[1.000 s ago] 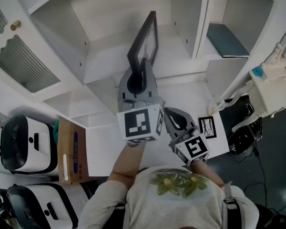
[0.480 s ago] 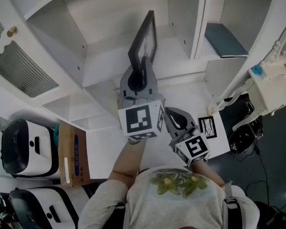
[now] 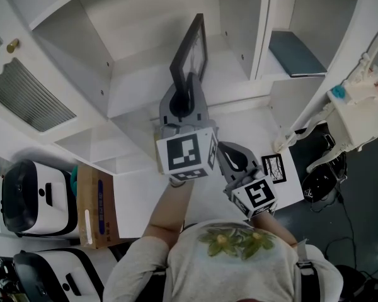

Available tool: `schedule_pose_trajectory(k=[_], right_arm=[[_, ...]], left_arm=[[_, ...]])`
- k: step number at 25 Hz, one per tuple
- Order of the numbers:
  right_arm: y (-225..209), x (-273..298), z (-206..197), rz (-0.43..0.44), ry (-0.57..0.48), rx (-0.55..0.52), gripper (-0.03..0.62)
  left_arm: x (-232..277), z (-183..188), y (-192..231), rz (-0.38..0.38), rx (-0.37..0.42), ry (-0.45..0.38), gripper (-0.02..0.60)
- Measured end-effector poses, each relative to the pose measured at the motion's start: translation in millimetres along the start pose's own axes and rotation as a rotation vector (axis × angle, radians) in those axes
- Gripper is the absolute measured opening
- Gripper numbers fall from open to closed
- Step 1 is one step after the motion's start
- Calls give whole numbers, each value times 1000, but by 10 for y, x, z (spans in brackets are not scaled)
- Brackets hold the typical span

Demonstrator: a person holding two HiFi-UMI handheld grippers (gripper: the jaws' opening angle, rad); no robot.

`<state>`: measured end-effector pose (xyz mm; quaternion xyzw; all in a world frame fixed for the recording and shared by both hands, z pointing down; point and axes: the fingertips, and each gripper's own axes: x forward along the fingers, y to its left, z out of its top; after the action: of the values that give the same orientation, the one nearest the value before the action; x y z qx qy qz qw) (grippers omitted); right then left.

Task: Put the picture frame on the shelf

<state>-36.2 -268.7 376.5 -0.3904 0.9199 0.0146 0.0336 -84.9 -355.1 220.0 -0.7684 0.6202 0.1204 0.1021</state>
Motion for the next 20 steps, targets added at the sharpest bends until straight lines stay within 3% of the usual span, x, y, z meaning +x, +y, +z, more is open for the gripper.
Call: schedule_pose_trajectory(k=[20], right_arm=[[-86,19,-19,-8,11,3,32]], left_arm=[[217,-73,-18,-3,-8,11,34]])
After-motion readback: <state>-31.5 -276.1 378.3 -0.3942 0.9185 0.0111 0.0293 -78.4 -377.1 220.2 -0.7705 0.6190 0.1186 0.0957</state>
